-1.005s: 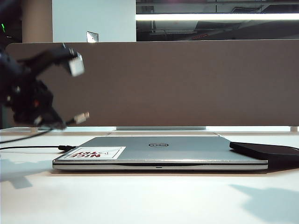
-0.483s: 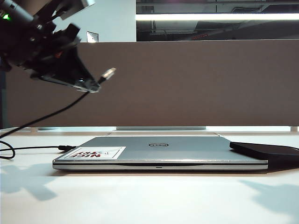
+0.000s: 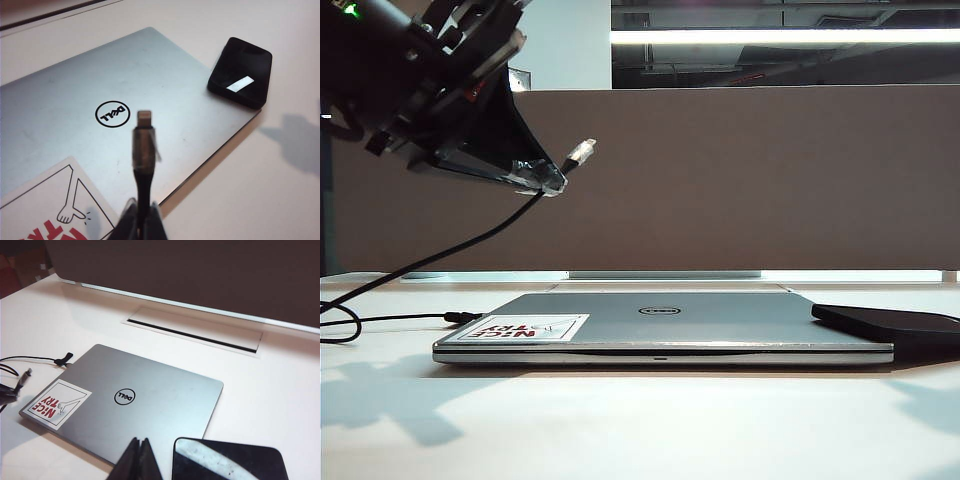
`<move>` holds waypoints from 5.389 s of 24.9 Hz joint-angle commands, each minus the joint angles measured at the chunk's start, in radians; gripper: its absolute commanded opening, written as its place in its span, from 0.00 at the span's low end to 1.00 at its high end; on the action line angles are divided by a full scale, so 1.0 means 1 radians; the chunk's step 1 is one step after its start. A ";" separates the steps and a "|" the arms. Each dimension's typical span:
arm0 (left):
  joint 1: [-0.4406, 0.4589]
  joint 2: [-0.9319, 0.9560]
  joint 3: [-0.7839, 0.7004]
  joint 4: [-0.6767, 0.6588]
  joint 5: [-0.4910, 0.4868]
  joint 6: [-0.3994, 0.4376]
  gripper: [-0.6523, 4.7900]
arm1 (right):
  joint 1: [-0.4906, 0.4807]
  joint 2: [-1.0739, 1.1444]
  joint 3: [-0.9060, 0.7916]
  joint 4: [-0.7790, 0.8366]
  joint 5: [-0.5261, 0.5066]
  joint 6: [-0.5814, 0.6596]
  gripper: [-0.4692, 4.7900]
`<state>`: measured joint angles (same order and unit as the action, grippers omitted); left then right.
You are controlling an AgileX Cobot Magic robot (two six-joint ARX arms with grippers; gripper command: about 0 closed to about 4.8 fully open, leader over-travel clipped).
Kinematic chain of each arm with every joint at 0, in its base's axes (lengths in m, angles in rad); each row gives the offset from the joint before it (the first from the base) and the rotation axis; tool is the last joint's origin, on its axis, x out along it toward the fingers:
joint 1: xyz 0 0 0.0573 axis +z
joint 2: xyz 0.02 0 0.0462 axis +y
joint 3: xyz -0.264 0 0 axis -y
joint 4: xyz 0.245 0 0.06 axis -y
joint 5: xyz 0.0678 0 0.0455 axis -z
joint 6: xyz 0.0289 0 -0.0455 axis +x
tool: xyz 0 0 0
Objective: Pick up the charging cable and the phone, plug the charging cable into the charging port on the phone, and finally place them back on the table.
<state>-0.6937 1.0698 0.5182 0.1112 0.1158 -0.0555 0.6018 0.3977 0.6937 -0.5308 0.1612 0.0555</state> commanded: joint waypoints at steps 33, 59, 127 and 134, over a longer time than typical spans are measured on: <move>0.002 0.036 0.018 -0.003 0.002 0.067 0.11 | -0.450 0.001 -0.258 0.162 -0.449 0.377 0.08; 0.002 0.036 0.018 0.003 0.002 0.075 0.11 | -0.755 0.601 -0.262 0.415 -0.840 0.707 0.92; 0.002 0.036 0.018 0.003 0.002 0.075 0.11 | -0.702 1.102 -0.263 0.828 -0.874 0.723 0.78; 0.002 0.036 0.018 0.002 0.002 0.075 0.11 | -0.702 1.103 -0.263 0.827 -0.850 0.721 0.16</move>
<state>-0.6933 1.1080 0.5335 0.0948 0.1158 0.0113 -0.1013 1.4864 0.4408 0.3317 -0.7189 0.7856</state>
